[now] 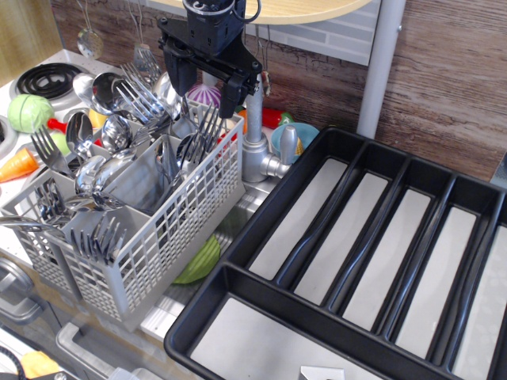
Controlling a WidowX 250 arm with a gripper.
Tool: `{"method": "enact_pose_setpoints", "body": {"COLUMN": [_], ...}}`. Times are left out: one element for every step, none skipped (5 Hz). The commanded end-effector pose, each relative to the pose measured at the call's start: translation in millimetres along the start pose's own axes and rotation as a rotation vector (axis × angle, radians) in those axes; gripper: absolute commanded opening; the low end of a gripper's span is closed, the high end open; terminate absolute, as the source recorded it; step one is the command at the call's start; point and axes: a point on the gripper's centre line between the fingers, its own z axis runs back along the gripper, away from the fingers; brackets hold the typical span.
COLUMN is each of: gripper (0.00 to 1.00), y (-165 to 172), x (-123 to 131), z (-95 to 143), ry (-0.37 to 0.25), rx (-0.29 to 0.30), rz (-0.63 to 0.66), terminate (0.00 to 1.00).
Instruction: Put fork from basket to tray
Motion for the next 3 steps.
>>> {"method": "enact_pose_setpoints", "body": {"gripper": [1.00,1.00,1.00], "y": [0.0,-0.3,-5.0], "x": [0.0,3.4,10.7], "z": [0.0,-1.3,-7.3], "ry": [0.000,0.001,0.030], "rx": [0.000,0.075,0.169], "rz": [0.000,0.089,0.270], "terminate": [0.00,0.00,0.00]}}
